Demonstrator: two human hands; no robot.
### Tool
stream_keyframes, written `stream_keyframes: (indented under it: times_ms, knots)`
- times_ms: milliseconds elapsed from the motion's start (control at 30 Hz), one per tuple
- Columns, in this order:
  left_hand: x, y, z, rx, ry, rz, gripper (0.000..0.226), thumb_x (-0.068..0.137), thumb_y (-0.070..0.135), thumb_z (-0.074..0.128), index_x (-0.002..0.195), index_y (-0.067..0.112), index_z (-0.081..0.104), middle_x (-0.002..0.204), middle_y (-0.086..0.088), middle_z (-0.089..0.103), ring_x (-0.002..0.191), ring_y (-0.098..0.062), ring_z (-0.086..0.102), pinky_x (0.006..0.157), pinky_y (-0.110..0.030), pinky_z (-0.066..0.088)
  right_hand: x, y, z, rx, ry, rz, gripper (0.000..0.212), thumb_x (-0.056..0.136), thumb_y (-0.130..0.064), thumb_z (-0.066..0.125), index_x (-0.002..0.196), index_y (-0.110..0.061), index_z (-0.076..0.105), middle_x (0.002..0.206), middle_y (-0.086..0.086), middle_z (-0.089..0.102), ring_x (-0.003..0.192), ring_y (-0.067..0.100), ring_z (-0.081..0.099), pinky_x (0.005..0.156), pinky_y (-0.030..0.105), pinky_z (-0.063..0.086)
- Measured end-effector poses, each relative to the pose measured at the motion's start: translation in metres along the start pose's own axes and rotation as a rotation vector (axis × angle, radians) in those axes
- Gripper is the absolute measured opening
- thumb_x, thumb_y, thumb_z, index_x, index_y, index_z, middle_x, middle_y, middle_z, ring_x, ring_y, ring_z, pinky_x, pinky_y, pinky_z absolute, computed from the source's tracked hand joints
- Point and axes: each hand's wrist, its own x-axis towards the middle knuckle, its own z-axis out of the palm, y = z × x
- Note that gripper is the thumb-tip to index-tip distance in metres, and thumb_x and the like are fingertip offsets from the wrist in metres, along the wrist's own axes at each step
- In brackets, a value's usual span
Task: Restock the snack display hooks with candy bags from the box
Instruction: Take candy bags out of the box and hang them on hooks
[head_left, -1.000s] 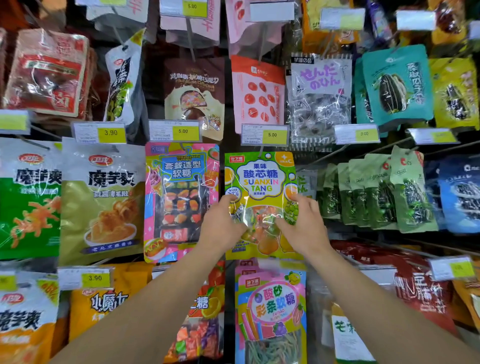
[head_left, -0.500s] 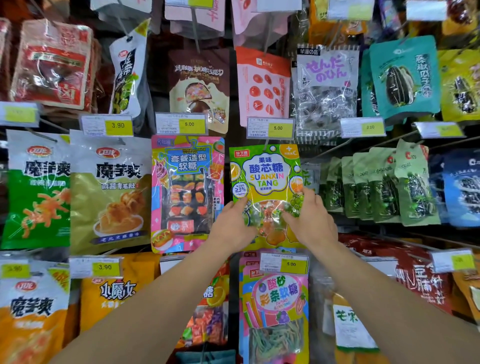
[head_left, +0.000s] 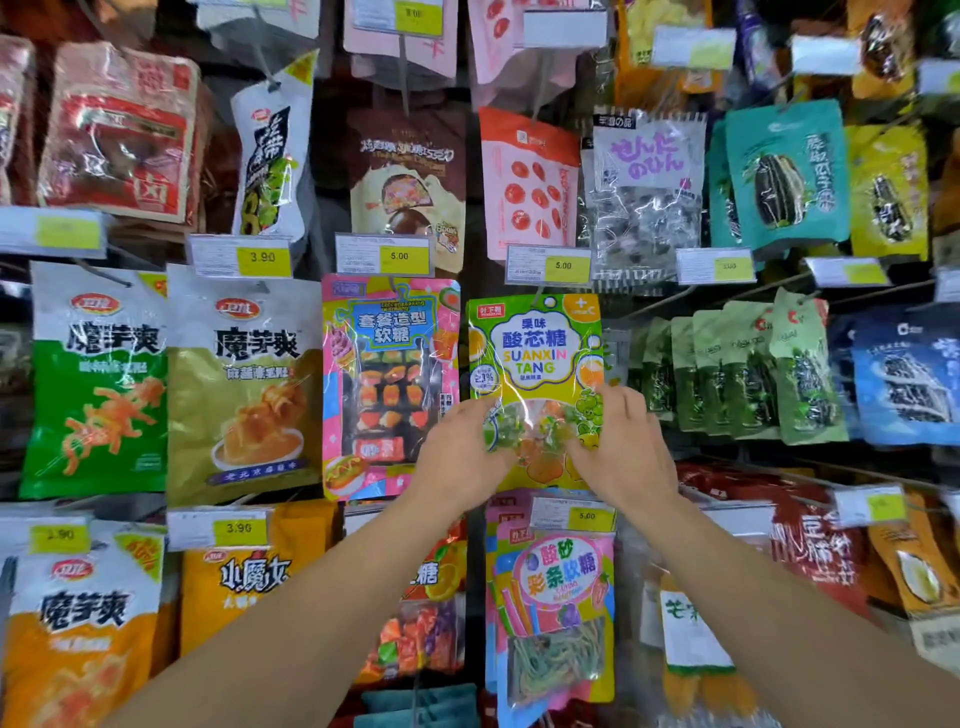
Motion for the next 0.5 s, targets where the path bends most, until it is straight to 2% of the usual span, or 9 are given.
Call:
stream_keyframes:
  times_ms: [133,200,300,400,433,500]
  knots:
    - [-0.02,-0.01,-0.012,-0.01,-0.013,0.003,0.065,0.089,0.03,0.063,0.148,0.019,0.039,0.148,-0.007,0.046,0.136,-0.025,0.042,0.109,-0.033,0.035,-0.027,-0.018,-0.008,-0.02,-0.024,0.036,0.068,0.089,-0.042,0.063,0.144,-0.015,0.034,0.145,0.005,0.033,0.123,0.035,0.042,0.097,0.042,0.041]
    - [-0.036,-0.016,-0.018,-0.047,-0.02,0.003,0.06,0.09,0.03,0.063,0.145,0.018,0.044,0.142,-0.007,0.054,0.13,-0.025,0.049,0.103,-0.029,0.037,-0.048,-0.03,-0.011,-0.034,-0.051,0.053,0.065,0.088,-0.04,0.064,0.141,-0.013,0.038,0.144,0.007,0.035,0.121,0.036,0.043,0.095,0.042,0.043]
    - [-0.066,-0.022,-0.024,-0.136,-0.05,-0.042,0.051,0.088,0.026,0.064,0.138,0.018,0.053,0.132,-0.005,0.061,0.12,-0.025,0.057,0.095,-0.027,0.042,-0.084,-0.046,-0.014,-0.047,-0.118,0.044,0.065,0.086,-0.038,0.065,0.14,-0.012,0.041,0.141,0.009,0.038,0.122,0.037,0.045,0.099,0.043,0.042]
    - [-0.107,-0.032,-0.03,-0.203,-0.106,-0.089,0.048,0.088,0.025,0.065,0.135,0.019,0.056,0.131,-0.005,0.063,0.121,-0.024,0.058,0.099,-0.031,0.045,-0.13,-0.062,-0.012,-0.05,-0.188,0.056,0.06,0.085,-0.04,0.063,0.136,-0.014,0.045,0.136,0.007,0.042,0.122,0.035,0.047,0.098,0.046,0.044]
    - [-0.126,-0.039,-0.033,-0.202,-0.128,-0.107,0.048,0.088,0.026,0.065,0.135,0.018,0.057,0.132,-0.006,0.062,0.121,-0.025,0.058,0.1,-0.032,0.045,-0.15,-0.071,-0.012,-0.059,-0.231,0.058,0.06,0.086,-0.039,0.064,0.136,-0.013,0.045,0.136,0.008,0.043,0.123,0.035,0.047,0.101,0.045,0.041]
    - [-0.156,-0.05,-0.039,-0.175,-0.148,-0.132,0.045,0.089,0.028,0.066,0.132,0.019,0.059,0.129,-0.006,0.065,0.117,-0.025,0.061,0.096,-0.033,0.047,-0.183,-0.083,-0.011,-0.08,-0.301,0.031,0.063,0.087,-0.036,0.066,0.14,-0.01,0.043,0.14,0.009,0.043,0.131,0.034,0.042,0.108,0.039,0.025]
